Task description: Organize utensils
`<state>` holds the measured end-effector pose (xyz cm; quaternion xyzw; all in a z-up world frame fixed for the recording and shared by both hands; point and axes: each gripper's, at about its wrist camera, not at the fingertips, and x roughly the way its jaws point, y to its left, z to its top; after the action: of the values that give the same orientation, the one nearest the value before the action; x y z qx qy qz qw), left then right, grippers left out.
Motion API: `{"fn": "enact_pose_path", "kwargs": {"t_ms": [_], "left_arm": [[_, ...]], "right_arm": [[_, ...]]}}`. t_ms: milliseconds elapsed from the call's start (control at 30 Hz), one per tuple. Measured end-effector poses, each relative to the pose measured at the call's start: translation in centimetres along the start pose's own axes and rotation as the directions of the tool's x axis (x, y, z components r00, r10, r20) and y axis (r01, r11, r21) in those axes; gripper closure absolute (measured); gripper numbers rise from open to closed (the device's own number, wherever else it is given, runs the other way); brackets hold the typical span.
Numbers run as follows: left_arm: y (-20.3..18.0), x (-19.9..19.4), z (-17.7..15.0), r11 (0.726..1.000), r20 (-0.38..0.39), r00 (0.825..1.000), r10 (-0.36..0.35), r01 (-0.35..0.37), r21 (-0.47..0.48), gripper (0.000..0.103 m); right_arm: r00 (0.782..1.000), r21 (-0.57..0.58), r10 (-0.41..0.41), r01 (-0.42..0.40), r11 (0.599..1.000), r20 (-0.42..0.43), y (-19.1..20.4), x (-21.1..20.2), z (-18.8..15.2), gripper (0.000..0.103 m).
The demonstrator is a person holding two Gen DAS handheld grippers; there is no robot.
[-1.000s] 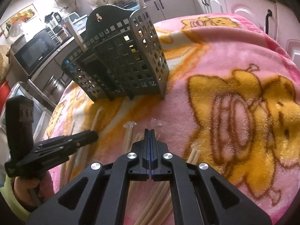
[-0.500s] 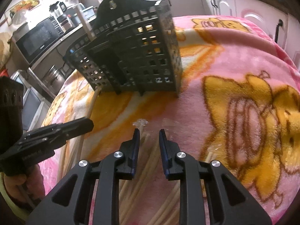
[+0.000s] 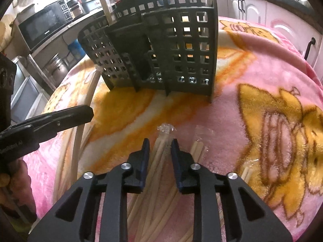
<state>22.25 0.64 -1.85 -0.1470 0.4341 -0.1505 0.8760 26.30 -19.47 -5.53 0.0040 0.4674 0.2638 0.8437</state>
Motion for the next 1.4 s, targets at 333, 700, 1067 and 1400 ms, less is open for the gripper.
{"fn": "enact_pose_path", "kwargs": {"t_ms": [333, 700, 1067, 1400], "left_arm": [[-0.3, -1.1, 1.0, 1.0, 0.03, 0.999, -0.024, 0.023, 0.014, 0.096], [-1.4, -2.4, 3.4, 0.997, 0.082, 0.995, -0.051, 0.047, 0.054, 0.096], [-2.5, -0.9, 4.3, 0.994, 0.018, 1.0, -0.025, 0.023, 0.111, 0.099], [-1.8, 4.9, 1.2, 0.981, -0.132, 0.982, 0.136, -0.115, 0.159, 0.07]], "right_arm": [[0.999, 0.022, 0.021, -0.021, 1.0, 0.037, -1.0, -2.0, 0.4, 0.091], [0.986, 0.018, 0.101, -0.104, 0.994, 0.131, -0.9, -6.5, 1.9, 0.095], [0.955, 0.009, 0.118, -0.125, 0.992, 0.272, -1.0, -11.4, 4.6, 0.097], [0.922, 0.009, 0.139, -0.153, 0.988, 0.362, -1.5, -14.4, 8.0, 0.097]]}}
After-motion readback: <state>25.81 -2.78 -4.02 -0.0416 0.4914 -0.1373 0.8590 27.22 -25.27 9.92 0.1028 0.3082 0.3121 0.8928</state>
